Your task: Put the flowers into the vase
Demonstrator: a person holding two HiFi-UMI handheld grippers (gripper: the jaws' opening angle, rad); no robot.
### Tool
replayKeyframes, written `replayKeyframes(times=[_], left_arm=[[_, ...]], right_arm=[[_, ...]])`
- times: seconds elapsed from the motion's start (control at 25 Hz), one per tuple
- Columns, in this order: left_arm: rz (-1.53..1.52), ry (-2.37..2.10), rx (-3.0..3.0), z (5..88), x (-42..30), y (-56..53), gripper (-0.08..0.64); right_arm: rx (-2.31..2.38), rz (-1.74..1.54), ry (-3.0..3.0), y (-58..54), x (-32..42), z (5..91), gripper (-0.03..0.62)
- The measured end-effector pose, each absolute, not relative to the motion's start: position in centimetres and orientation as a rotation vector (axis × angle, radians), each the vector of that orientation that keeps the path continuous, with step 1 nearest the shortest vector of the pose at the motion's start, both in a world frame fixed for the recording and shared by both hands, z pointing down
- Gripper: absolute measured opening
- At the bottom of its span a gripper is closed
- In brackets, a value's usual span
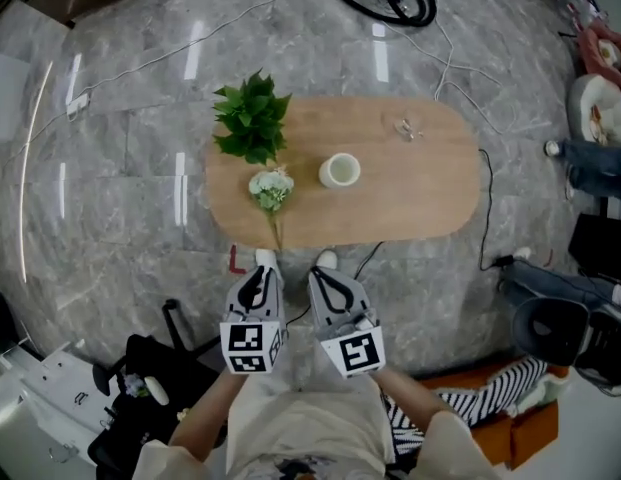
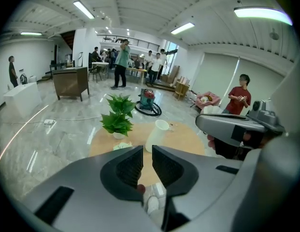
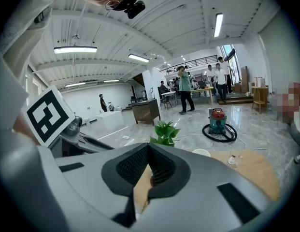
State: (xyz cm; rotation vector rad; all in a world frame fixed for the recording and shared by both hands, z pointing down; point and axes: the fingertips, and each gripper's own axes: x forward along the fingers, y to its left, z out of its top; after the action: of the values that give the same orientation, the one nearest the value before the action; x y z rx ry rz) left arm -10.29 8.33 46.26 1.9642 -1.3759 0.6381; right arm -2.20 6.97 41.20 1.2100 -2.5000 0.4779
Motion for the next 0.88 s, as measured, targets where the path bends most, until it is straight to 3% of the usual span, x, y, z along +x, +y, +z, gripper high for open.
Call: replayKeyframes(times=[0.4,0.56,0.88], left_arm=[[0.666,-1.358,1.926,53.3,-10.9,6.1,0.087],[0.611,-1.346,1.912,56.4,-10.7,5.0,0.143],[0.567,-1.266,1.770,61.5,-10.8,5.5,0.146]], right_arm=[[1.160,0.383,-2.442,5.7,-2.7,47.0,0.005],[1.180,0.414,-2.403,5.6,-2.5,49.2,0.005],[1.245,0.557,-2.358,4.8,-2.5,52.8,0.005]])
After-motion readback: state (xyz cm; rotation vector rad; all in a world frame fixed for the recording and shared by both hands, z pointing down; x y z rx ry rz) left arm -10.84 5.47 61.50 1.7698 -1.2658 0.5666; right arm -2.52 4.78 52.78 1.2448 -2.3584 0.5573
